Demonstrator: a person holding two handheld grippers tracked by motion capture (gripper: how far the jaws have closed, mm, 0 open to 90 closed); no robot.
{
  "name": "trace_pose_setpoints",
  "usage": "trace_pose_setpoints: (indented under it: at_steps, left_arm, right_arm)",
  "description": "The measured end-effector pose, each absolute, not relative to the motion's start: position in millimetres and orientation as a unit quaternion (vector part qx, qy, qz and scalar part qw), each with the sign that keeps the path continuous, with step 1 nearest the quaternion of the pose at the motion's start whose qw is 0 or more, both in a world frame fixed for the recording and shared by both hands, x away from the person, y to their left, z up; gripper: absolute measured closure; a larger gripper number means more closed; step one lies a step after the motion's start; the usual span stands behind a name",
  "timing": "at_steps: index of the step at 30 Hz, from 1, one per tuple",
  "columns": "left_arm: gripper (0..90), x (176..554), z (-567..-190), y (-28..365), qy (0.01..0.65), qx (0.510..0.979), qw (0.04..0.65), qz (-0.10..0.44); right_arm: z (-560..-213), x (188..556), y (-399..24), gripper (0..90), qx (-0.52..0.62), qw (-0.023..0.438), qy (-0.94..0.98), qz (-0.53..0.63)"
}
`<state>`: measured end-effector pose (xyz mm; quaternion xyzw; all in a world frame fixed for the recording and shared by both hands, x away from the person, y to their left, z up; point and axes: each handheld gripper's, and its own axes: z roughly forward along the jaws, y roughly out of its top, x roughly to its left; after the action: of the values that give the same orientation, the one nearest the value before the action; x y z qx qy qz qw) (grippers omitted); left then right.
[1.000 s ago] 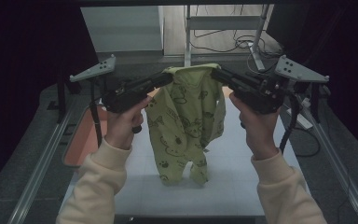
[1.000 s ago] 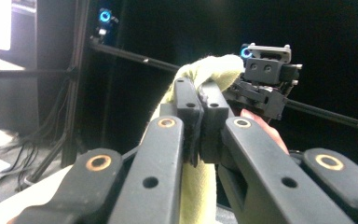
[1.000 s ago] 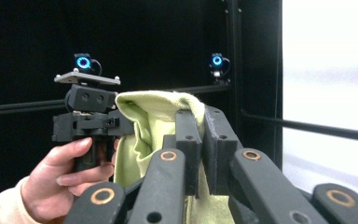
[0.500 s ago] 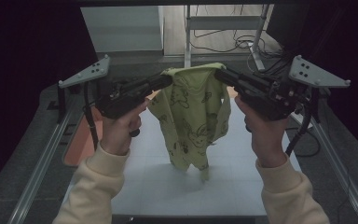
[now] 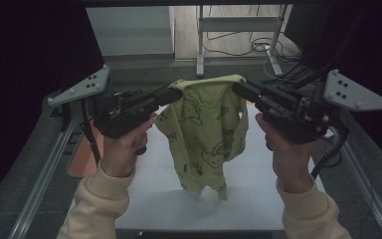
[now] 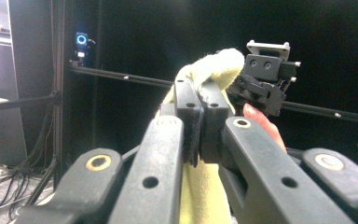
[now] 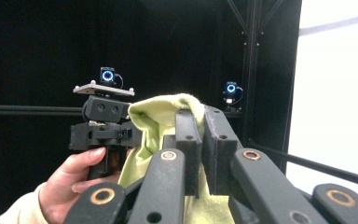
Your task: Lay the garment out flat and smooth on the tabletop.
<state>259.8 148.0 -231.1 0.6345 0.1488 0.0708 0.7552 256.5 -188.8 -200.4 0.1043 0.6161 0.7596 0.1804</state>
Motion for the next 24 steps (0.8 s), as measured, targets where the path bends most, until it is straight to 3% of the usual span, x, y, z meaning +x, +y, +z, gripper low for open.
trace_pose_setpoints:
  at_steps: [7,24]
  left_arm:
    - [87.8,278.2,-243.3,142.6,0.168,0.650,0.738,0.067]
    - [87.5,350.3,-314.7,116.3,0.254,0.701,0.665,0.037]
  right_arm:
    - [-212.9,266.6,-191.0,85.1,0.128,0.185,0.621,0.751]
    - [-291.4,335.5,-209.3,85.0,0.250,0.154,0.650,0.701]
